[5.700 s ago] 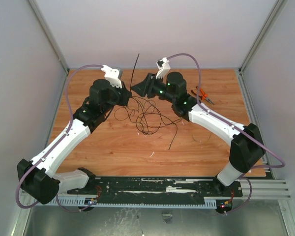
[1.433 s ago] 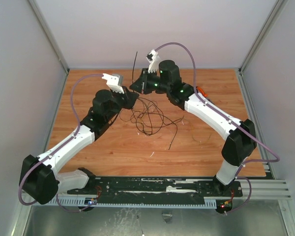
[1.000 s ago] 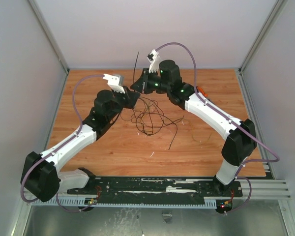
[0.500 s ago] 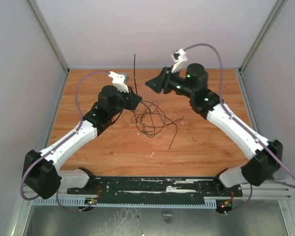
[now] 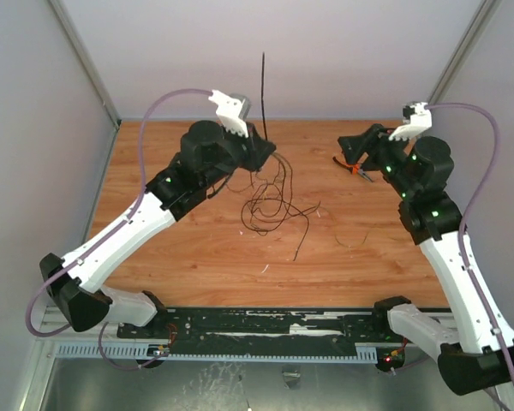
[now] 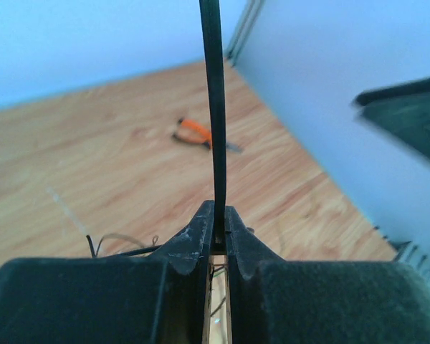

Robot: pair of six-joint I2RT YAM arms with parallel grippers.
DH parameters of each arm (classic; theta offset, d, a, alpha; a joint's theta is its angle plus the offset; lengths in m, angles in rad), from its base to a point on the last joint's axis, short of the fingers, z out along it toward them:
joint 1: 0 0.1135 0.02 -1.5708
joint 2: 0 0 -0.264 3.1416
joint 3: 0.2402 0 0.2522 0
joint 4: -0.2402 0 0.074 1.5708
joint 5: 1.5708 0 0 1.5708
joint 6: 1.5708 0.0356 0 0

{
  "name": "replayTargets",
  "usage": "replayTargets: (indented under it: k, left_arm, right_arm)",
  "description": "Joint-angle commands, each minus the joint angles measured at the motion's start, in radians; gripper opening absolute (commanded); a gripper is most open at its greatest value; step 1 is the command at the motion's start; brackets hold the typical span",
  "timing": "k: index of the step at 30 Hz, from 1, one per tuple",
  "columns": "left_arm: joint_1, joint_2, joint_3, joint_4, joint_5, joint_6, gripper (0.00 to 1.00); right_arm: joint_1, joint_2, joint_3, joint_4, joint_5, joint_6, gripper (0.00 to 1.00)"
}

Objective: Zip-tie the wires
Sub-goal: Place the cable at the center of the board.

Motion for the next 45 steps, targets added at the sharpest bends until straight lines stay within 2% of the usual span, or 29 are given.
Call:
replayTargets:
  k: [1, 10, 15, 18, 21, 26, 31, 37, 45]
  left_arm:
    - [-0.082, 0.013, 0.198, -0.106, -0.045, 0.021, 0.00]
    - [-0.268, -0.021, 0.328, -0.223, -0.169, -0.032, 0.00]
    - [-0.272, 0.004, 0.320, -0.228, -0.256, 0.019, 0.04]
    - [-0.202, 0.082, 0.325, -0.245, -0.223, 0.010, 0.06]
    - [-0.080, 0.161, 0.300, -0.241, -0.127, -0.024, 0.07]
    - [0.094, 0.326, 0.213, -0.154, 0.009, -0.056, 0.06]
    - [0.186, 0.526, 0.225, -0.085, 0.022, -0.070, 0.02]
    - [0.250, 0.720, 0.344, -0.059, -0.013, -0.079, 0.02]
    - [0.297, 0.947, 0.596, -0.072, -0.071, -0.093, 0.02]
  right_arm:
    - [-0.058, -0.068, -0.064, -0.076, 0.076, -0.044, 0.60]
    - [-0.085, -0.120, -0.145, -0.079, 0.095, -0.030, 0.60]
    - [-0.088, -0.094, -0.163, -0.067, 0.119, -0.037, 0.59]
    - [-0.090, -0.069, -0.176, -0.053, 0.116, -0.035, 0.59]
    - [-0.091, -0.052, -0.191, -0.042, 0.122, -0.037, 0.59]
    - [-0.098, -0.031, -0.218, -0.028, 0.133, -0.048, 0.59]
    - [-0.101, -0.004, -0.230, -0.009, 0.124, -0.048, 0.59]
    - [-0.102, 0.022, -0.247, 0.014, 0.117, -0.051, 0.59]
    - [-0.104, 0.067, -0.266, 0.053, 0.100, -0.059, 0.60]
